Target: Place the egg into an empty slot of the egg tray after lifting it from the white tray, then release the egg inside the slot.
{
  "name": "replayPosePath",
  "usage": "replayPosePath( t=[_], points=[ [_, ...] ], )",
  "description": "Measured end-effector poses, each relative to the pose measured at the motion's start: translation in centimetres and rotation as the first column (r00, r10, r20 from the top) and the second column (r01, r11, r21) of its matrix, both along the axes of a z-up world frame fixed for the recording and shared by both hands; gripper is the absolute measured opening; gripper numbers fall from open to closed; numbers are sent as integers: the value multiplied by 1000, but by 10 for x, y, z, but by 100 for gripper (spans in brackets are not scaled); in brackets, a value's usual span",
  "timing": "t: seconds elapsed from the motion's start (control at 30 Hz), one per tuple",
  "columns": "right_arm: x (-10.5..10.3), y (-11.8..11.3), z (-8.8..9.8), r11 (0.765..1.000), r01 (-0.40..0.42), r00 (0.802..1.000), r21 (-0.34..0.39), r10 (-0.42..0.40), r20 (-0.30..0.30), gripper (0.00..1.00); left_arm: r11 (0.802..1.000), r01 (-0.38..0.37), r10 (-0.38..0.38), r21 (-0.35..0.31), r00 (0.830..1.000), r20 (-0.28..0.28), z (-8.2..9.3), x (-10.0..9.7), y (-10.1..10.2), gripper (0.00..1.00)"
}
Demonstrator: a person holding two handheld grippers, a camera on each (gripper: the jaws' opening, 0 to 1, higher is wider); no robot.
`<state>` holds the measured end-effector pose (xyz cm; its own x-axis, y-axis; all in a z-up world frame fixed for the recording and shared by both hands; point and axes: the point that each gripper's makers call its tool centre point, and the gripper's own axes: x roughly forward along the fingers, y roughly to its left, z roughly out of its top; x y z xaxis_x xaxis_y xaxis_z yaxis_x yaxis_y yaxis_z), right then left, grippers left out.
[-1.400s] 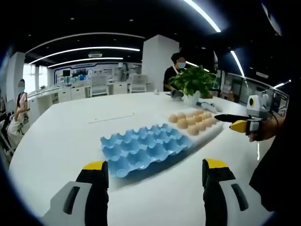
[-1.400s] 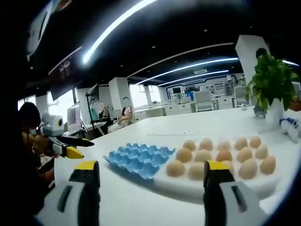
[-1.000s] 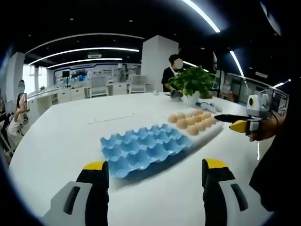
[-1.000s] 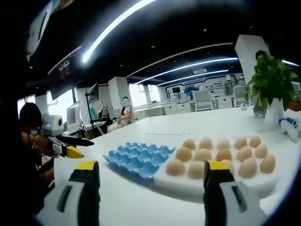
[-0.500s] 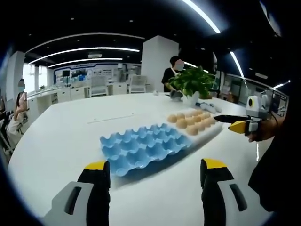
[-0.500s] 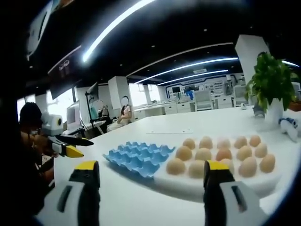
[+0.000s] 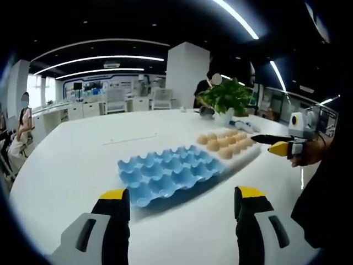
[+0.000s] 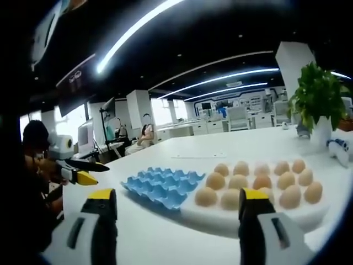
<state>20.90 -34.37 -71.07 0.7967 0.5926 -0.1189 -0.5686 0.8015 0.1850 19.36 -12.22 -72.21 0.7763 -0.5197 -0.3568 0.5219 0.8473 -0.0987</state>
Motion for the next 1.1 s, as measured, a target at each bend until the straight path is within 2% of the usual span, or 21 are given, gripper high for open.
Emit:
replayPosePath(
  t=[0.5,0.73,0.9,1.1],
  points=[
    [0,3,1,1000,-15,1000,-6,15,2,94,1000,5,-5,-2,1000,6,2,0,-1,76],
    [0,3,3,1000,-12,1000,-3,12,8,94,1000,-2,2,-28,1000,7,6,1,-2,75],
    [0,1,2,1000,-5,1000,5,5,6,94,1000,3,-3,-14,1000,9,5,1,-2,77],
    [-1,0,-4,1000,0,1000,-31,0,-11,93,1000,5,-5,-14,1000,4,5,0,-2,76]
  ],
)
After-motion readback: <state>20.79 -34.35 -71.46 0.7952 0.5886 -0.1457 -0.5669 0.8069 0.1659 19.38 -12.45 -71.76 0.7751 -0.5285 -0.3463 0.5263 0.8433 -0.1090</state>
